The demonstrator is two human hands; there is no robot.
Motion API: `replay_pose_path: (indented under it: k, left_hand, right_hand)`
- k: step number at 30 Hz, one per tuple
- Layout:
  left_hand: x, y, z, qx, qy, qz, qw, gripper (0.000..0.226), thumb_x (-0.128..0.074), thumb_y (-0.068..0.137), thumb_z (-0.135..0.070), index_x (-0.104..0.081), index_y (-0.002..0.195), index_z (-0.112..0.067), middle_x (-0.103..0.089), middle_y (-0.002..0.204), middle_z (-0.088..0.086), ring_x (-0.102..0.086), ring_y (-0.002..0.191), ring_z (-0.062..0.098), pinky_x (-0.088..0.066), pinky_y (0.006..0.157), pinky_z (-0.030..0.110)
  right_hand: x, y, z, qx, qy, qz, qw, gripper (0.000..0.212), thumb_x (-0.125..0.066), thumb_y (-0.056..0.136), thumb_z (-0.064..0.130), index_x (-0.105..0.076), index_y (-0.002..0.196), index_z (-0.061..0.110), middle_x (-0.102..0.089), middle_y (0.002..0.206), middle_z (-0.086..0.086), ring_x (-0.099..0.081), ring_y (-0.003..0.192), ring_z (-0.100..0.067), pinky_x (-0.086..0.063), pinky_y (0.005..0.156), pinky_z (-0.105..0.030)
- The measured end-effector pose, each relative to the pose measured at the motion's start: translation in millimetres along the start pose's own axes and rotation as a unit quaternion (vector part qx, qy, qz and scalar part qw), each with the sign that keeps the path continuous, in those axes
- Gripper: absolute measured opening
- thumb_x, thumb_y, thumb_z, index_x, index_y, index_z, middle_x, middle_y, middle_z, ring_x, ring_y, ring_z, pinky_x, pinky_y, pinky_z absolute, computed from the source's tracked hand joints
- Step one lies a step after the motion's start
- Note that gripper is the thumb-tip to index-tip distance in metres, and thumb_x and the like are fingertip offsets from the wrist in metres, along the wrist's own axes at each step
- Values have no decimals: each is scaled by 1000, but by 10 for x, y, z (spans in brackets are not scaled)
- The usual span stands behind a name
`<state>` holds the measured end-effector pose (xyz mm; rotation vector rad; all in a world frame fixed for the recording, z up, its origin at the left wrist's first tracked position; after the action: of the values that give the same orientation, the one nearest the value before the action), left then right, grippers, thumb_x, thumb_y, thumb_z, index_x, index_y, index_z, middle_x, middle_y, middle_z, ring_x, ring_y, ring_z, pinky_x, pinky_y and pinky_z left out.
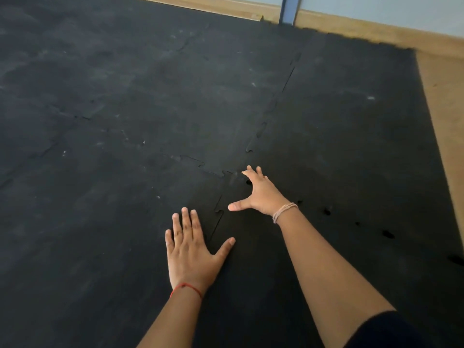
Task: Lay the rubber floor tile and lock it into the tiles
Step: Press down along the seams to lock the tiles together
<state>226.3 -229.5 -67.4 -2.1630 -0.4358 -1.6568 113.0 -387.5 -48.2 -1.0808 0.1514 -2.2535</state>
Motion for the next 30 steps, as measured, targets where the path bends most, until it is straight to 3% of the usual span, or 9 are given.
replay_pose_path:
  k: [9,12,14,16,18,21,24,28,30]
  left_hand:
    - [34,6,-10,2,-9,-2,1000,110,3,61,-85,12,145,-15,19,153,1,27,135,14,7,116,38]
    - [46,-8,-13,-3,-17,-3,1000,116,10,56,-88,7,146,-15,12,157,4,25,136,14,8,116,37]
    - [55,-4,-8,-3,-28,-7,1000,116,10,56,-88,4,146,-15,10,157,4,25,137,14,9,115,36]
    - [52,-10,-16,-3,-20,-5,1000,113,4,59,-88,5,146,-16,11,157,3,26,136,14,9,116,37]
    - [45,-7,-25,1,-9,-5,1000,111,2,62,-88,8,146,-16,15,156,2,26,136,14,7,116,38]
    - [45,9,-25,3,-7,-3,1000,110,2,62,-87,10,146,-17,23,149,-1,28,135,15,10,114,37]
    - [43,7,-24,2,-7,-1,1000,108,4,61,-85,13,144,-17,23,149,-1,28,135,16,12,113,36]
    - [46,-7,-48,-14,2,-1,1000,97,4,67,-81,21,138,-17,29,145,2,31,135,21,16,111,37]
    - [35,1,-156,-71,12,7,997,85,2,76,-71,24,137,-17,31,145,2,36,134,21,23,108,34]
  right_hand:
    - [239,-267,196,32,169,-114,978,71,-76,73,14,-41,135,18,-45,140,-1,-42,127,-17,-38,96,-25]
    - [327,-471,244,79,219,-171,957,58,-69,77,8,-49,128,27,-50,121,23,-48,108,5,-37,81,-5]
    - [310,-519,261,105,238,-181,949,58,-64,79,5,-48,129,31,-46,119,32,-45,106,13,-35,81,0]
    - [214,-393,236,72,183,-137,971,63,-60,84,5,-37,139,26,-42,140,16,-40,128,-4,-33,99,-14]
    - [88,-224,155,13,29,-86,996,67,-56,89,12,-22,146,20,-27,154,0,-24,141,-20,-23,111,-31]
    - [-63,-166,74,30,-230,-85,969,67,-41,95,35,-6,148,16,-9,159,-3,-1,145,-28,-6,116,-41]
    - [-192,-292,-40,70,-326,-120,935,63,-22,97,45,2,148,17,2,159,-3,16,142,-26,3,115,-40]
    - [-324,-381,24,159,-355,-117,914,64,-15,96,48,3,146,14,4,158,-4,19,140,-18,8,114,-32]
    - [-352,-369,18,174,-370,-98,907,65,-11,94,49,5,146,13,5,158,-4,18,140,-16,9,114,-29]
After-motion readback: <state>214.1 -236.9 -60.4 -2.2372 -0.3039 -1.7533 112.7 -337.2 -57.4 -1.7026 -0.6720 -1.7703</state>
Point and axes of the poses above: each hand's wrist, its own y-axis towards the middle knuckle, its own x-axis out of the back of the hand, z = x × y, the point moved 8 cm from there along y, towards the middle knuckle
